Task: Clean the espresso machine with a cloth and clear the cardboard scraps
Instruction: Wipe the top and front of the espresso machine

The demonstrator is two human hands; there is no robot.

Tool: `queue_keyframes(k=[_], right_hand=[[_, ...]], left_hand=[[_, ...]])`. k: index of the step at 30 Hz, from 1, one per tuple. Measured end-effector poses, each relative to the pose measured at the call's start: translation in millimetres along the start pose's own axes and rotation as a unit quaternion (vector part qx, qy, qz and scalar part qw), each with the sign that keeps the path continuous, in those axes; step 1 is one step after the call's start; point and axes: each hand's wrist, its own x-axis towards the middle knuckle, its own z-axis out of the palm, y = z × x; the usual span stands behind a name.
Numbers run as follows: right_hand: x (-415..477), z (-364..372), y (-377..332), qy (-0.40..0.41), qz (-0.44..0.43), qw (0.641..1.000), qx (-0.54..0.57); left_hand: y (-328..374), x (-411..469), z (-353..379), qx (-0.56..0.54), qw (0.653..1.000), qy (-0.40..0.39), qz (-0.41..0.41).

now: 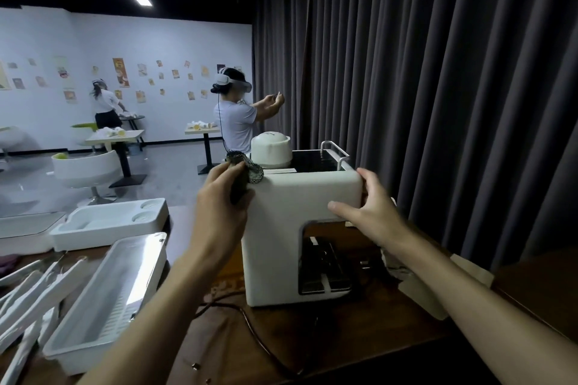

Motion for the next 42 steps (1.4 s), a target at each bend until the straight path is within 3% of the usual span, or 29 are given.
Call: queue_keyframes(k=[5, 12, 16, 21, 27, 32, 42], right_hand=[[-18.8, 14.2, -6.1, 0.008, -0.073, 0.996, -0.048], [30.5, 0.1, -6.8, 0.001, 0.031, 0.998, 0.058], [64.8, -8.1, 1.1, -0.080, 0.071, 0.992, 0.060], [85.1, -12.5, 13.2, -0.164, 0.111, 0.968, 0.152], [73.2, -11.1, 13.4, -0.145, 0.078, 0.983, 0.079], [61.2, -14.7, 9.5, -0.208, 0.037, 0.977, -0.030], [30.0, 11.5, -1.0, -0.076, -0.012, 0.996, -0.036]], left_hand=[[-10.6, 18.7, -8.7, 0.057, 0.998, 0.014, 0.004], [16.6, -19.1, 14.0, 0.013, 0.998, 0.045, 0.040], [22.6, -26.2, 27.8, -0.016, 0.999, 0.050, 0.011], [37.5, -25.5, 44.8, -0.051, 0.996, 0.052, -0.052], [37.6, -12.7, 50.1, -0.065, 0.991, 0.055, -0.102], [15.1, 5.2, 14.5, -0.089, 0.990, -0.002, -0.108], [7.8, 3.3, -1.3, -0.131, 0.988, -0.047, -0.065]])
